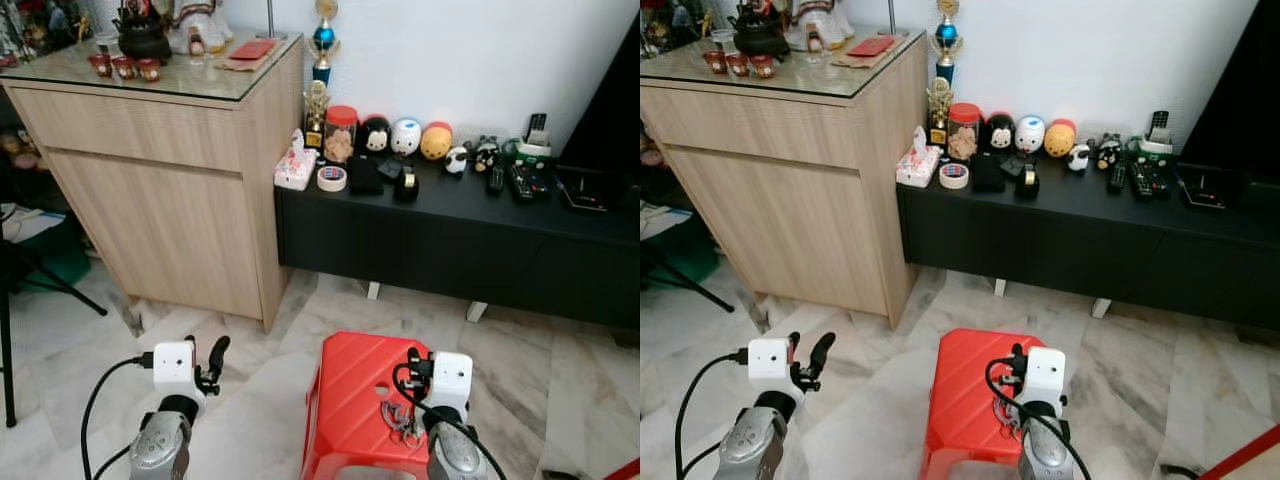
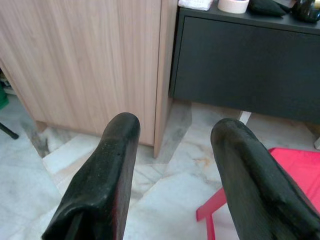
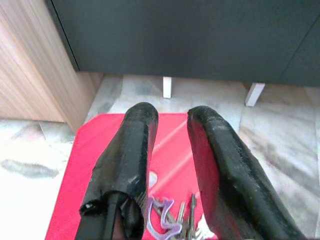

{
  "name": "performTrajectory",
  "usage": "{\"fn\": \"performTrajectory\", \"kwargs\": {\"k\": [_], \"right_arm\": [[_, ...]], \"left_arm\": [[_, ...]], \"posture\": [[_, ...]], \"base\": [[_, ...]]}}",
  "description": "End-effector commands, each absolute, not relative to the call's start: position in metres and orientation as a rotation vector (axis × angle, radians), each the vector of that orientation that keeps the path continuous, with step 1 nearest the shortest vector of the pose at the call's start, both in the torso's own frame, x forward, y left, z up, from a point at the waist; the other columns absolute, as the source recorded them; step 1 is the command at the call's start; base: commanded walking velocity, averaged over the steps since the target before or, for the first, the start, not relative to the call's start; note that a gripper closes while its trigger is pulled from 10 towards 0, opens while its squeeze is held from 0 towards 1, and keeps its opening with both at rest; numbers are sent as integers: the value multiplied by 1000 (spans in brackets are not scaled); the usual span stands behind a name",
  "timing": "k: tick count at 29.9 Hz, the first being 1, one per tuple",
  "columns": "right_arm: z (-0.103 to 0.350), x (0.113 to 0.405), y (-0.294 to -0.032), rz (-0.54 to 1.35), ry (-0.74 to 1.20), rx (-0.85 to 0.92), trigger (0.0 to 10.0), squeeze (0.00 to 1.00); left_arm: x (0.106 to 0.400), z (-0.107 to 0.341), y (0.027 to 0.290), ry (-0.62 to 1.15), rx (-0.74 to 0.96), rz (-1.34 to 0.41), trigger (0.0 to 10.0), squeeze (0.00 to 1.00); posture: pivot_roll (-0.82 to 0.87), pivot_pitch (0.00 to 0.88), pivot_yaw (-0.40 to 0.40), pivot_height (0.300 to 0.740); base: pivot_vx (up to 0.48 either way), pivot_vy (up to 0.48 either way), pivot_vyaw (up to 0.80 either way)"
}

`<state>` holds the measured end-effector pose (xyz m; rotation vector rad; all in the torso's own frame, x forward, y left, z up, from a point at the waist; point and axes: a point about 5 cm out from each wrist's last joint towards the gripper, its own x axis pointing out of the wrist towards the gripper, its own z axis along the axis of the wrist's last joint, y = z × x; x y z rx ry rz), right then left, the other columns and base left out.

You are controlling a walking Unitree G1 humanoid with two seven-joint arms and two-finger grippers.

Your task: Hang keys on a hook

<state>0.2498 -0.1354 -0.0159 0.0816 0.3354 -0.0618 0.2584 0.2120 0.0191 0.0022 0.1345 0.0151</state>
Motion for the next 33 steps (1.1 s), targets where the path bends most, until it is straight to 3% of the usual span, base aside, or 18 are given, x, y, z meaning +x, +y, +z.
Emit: {"fn": "performTrajectory", "kwargs": {"k": [1,4,24,33], "right_arm": [[-18,249,-136,-70,355,94,10000,0],[-16,249,-136,-65,326,99,10000,0],[-23,246,-138,-51,377,90,10000,0],[-22,246,-139,-59,373,112,10000,0]], "left_arm": [[262,22,210,128,-6,12,10000,0],[262,23,210,126,-7,13,10000,0],[265,25,208,122,-14,11,10000,0],[267,26,206,122,-20,5,10000,0]], "posture": [[51,9,-53,646],[52,11,-53,623],[52,12,-56,623],[51,10,-57,623]], "base": [[0,0,0],[0,0,0],[0,0,0],[0,0,372]]}}
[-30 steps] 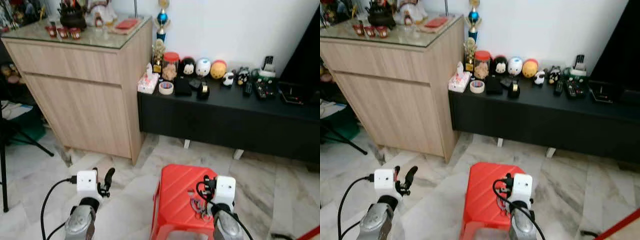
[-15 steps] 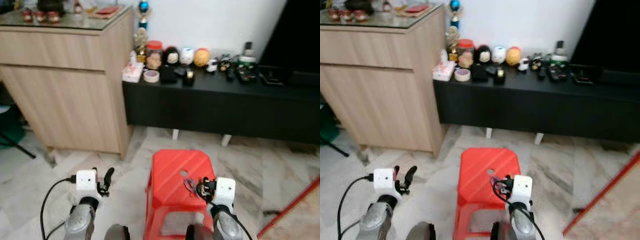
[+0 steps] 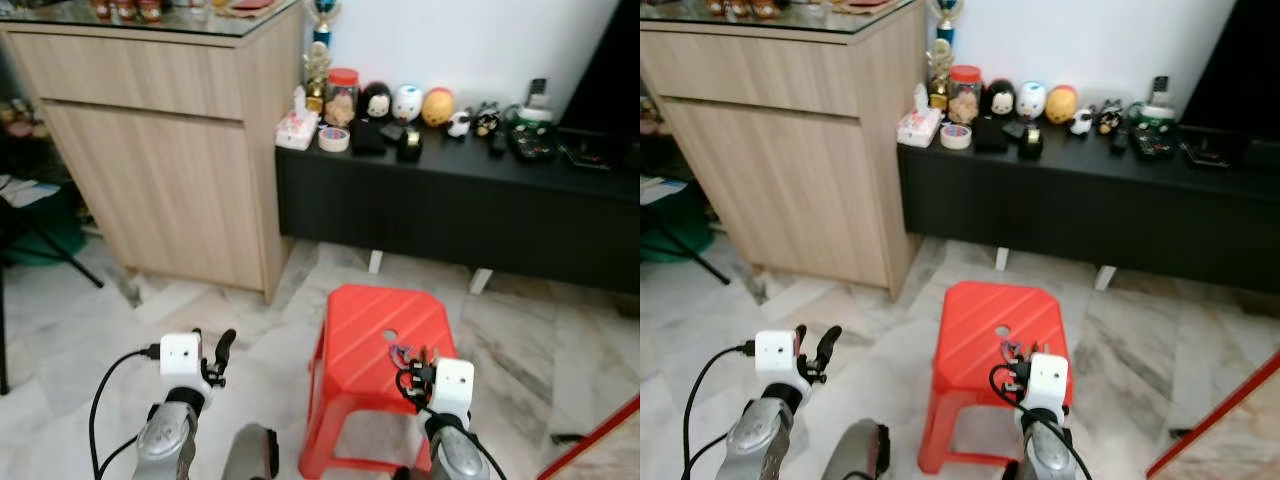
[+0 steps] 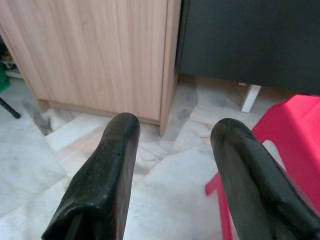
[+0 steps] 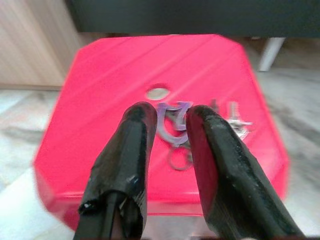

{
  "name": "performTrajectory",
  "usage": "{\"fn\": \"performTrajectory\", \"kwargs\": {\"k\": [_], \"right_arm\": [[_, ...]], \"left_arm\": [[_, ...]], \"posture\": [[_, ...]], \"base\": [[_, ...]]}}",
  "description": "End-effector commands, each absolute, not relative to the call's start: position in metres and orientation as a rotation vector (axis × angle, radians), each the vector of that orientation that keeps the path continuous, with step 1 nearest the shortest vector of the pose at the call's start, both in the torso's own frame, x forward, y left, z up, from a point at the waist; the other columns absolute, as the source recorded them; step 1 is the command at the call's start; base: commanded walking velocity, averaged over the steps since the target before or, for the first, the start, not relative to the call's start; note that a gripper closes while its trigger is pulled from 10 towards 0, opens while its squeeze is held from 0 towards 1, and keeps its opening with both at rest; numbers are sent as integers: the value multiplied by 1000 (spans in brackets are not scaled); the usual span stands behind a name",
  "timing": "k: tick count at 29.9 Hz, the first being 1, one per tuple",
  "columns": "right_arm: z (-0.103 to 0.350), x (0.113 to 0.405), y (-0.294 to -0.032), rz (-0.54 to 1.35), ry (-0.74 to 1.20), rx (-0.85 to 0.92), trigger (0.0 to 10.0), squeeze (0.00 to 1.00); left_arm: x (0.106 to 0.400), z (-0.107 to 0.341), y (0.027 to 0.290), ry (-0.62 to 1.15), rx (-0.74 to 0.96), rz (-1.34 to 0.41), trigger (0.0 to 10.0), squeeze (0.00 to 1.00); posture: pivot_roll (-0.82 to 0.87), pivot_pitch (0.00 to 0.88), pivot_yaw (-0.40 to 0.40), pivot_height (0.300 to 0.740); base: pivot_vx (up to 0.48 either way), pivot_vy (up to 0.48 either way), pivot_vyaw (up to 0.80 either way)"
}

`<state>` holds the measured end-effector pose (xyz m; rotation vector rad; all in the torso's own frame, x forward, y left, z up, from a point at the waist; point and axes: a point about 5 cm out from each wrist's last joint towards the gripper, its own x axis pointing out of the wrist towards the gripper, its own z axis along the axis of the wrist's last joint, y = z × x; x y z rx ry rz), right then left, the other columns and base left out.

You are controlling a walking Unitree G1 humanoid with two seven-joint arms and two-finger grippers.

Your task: Hang keys on a hook

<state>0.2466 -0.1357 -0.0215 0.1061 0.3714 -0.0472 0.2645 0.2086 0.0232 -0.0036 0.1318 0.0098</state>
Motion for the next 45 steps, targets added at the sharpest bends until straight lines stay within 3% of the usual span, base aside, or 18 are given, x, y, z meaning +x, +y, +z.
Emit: {"fn": "performTrajectory", "kwargs": {"k": [1,10,37,45], "right_arm": [[-22,246,-139,-57,372,107,10000,0],[-21,247,-140,-57,365,99,10000,0],[-24,249,-145,-129,405,156,10000,0],[-28,249,-148,-155,447,153,10000,0]], "left_arm": [[267,26,206,122,-21,4,10000,0],[268,26,206,123,-21,2,10000,0],[271,28,206,121,-28,-6,10000,0],[273,30,206,116,-44,6,10000,0]], "posture": [[51,10,-57,623],[50,8,-57,623],[62,2,-57,623],[62,2,-55,623]], "base": [[0,0,0],[80,0,478],[247,0,0],[0,0,0]]}}
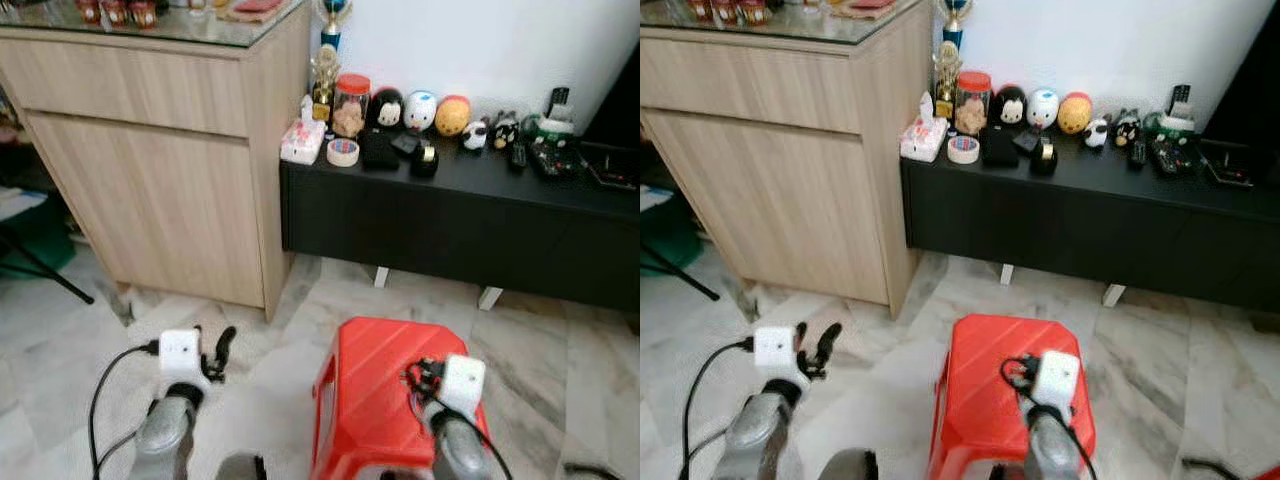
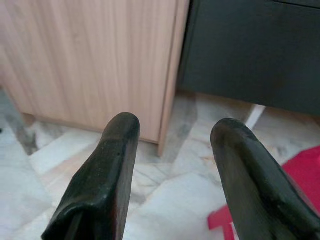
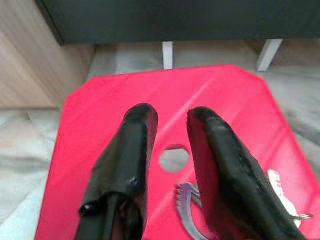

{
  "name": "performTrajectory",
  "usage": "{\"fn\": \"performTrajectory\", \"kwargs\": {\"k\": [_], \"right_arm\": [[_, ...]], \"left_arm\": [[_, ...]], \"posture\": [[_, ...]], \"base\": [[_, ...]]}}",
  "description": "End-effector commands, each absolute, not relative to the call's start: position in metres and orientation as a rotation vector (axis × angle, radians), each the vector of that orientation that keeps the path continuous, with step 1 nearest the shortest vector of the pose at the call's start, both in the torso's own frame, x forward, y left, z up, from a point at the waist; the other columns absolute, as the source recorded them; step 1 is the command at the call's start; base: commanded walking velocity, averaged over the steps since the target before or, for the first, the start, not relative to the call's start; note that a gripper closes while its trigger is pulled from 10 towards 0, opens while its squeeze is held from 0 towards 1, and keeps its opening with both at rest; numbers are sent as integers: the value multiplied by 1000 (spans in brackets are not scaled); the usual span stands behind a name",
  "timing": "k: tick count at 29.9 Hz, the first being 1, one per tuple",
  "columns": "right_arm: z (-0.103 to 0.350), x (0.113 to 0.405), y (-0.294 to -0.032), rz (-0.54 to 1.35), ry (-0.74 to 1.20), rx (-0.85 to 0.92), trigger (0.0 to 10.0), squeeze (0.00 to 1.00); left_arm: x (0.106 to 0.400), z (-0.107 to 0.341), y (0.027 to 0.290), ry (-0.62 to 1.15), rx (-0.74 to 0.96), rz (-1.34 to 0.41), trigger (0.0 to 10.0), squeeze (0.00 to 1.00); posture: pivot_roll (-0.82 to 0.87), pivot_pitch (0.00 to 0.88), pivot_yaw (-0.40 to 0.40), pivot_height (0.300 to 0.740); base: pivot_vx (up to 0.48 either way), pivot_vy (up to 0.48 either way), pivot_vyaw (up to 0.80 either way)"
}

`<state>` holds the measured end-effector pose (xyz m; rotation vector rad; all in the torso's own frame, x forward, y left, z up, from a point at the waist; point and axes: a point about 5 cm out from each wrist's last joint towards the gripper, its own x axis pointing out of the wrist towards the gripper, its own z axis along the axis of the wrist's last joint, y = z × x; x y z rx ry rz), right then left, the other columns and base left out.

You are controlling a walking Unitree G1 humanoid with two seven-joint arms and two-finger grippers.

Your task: Hang keys on a hook

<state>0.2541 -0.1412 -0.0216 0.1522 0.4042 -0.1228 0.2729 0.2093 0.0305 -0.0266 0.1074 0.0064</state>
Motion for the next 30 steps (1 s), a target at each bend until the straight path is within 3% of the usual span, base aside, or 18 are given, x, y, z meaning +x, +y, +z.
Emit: {"fn": "performTrajectory", "kwargs": {"k": [1,9,25,30], "right_arm": [[-29,249,-149,-155,455,152,10000,0],[-28,253,-151,-157,469,146,10000,0],[-28,253,-152,-159,471,146,10000,0],[-28,253,-151,-162,471,149,10000,0]], "left_arm": [[273,30,206,115,-43,5,10000,0],[271,28,205,121,-23,-16,10000,0],[271,28,203,120,-31,-21,10000,0],[271,29,204,118,-32,-16,10000,0]], "posture": [[62,2,-55,623],[62,5,-53,623],[58,9,-54,623],[60,8,-54,623]], "base": [[0,0,0],[0,0,0],[277,0,0],[0,0,0]]}}
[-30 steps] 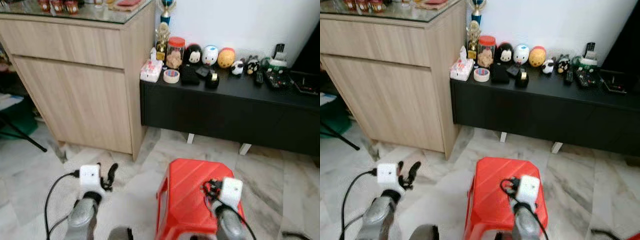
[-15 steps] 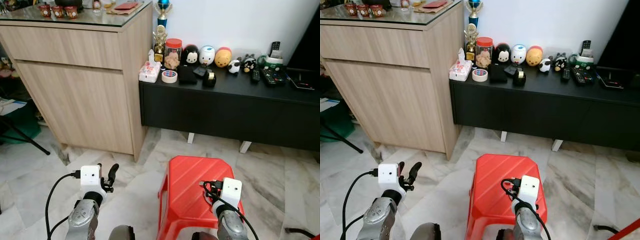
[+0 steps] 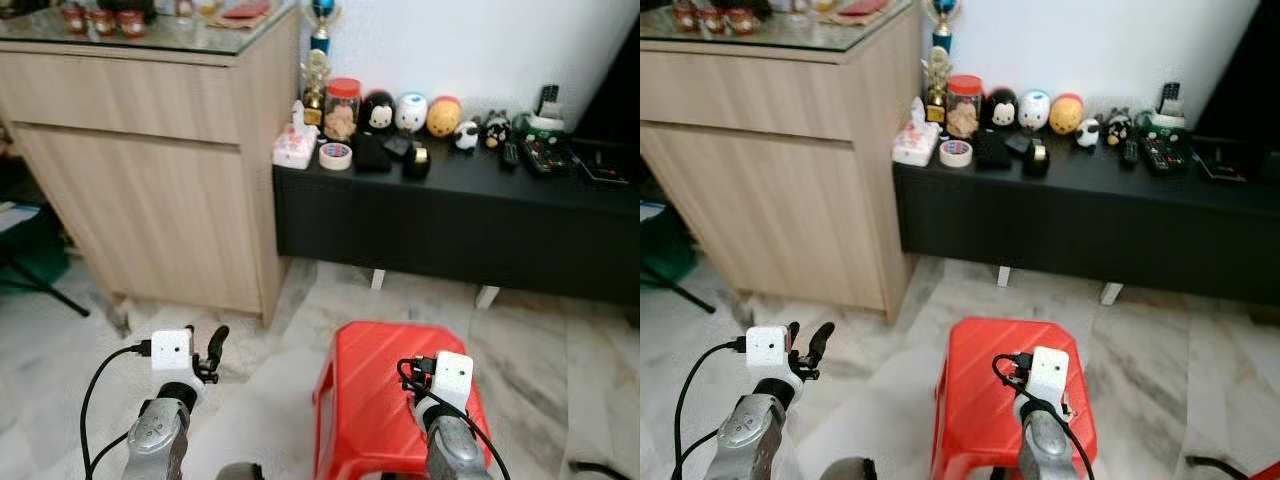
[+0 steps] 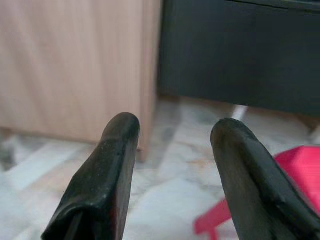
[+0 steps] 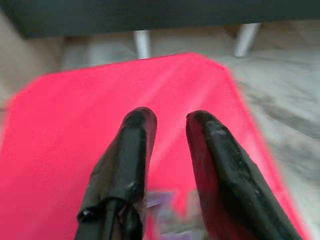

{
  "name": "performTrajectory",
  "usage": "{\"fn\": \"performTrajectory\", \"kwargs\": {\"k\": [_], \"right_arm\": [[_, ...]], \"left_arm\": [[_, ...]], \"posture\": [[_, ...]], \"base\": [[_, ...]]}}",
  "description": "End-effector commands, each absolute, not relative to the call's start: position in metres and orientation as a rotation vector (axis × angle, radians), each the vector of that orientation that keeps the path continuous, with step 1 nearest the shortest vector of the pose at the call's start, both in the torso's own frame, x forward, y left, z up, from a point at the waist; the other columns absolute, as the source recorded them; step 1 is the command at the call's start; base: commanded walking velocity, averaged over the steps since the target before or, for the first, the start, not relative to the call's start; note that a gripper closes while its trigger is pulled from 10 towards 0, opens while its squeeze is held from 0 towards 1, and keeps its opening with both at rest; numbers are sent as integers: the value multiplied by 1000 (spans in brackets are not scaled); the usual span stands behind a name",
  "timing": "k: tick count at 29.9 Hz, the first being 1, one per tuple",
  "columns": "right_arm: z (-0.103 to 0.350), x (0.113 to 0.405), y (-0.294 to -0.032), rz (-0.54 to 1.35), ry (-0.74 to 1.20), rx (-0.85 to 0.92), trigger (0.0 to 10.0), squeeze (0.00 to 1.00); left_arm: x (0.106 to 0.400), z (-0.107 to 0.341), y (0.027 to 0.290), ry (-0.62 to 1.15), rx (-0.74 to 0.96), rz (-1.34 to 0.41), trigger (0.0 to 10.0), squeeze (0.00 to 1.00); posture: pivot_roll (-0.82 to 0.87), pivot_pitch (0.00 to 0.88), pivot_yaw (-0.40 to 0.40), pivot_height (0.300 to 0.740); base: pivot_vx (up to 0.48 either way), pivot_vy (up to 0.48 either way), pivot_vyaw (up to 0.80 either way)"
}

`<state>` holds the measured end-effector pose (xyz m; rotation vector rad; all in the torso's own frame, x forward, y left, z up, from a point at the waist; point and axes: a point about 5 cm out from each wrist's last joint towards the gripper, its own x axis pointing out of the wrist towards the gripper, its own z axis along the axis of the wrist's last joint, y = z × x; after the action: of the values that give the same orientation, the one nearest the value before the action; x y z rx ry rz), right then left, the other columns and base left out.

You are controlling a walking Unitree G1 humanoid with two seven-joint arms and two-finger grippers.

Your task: Hang keys on a hook

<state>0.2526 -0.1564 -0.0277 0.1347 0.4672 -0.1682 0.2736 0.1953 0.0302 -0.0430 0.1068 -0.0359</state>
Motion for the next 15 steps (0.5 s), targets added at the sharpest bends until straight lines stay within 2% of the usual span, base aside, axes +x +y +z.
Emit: {"fn": "performTrajectory", "kwargs": {"k": [1,9,10,11,12,15], "right_arm": [[-27,254,-152,-172,472,154,10000,0],[-35,250,-158,-221,557,100,10000,0],[-39,247,-159,-224,597,95,10000,914],[-41,245,-159,-225,613,94,10000,914],[-43,244,-159,-225,629,93,10000,1000],[-49,239,-158,-205,701,74,10000,1000]], "left_arm": [[271,28,204,120,-30,-15,10000,0],[270,27,204,128,-26,-17,10000,0],[269,27,204,129,-26,-18,10000,0],[269,27,204,129,-26,-19,10000,0],[269,27,204,130,-27,-20,10000,0],[268,27,203,131,-28,-21,10000,0]], "posture": [[60,8,-54,623],[59,9,-53,623],[57,12,-52,623],[57,12,-52,623],[57,13,-52,623],[59,17,-52,623]], "base": [[0,0,0],[0,0,0],[0,0,0],[0,0,0],[0,0,0],[0,0,0]]}}
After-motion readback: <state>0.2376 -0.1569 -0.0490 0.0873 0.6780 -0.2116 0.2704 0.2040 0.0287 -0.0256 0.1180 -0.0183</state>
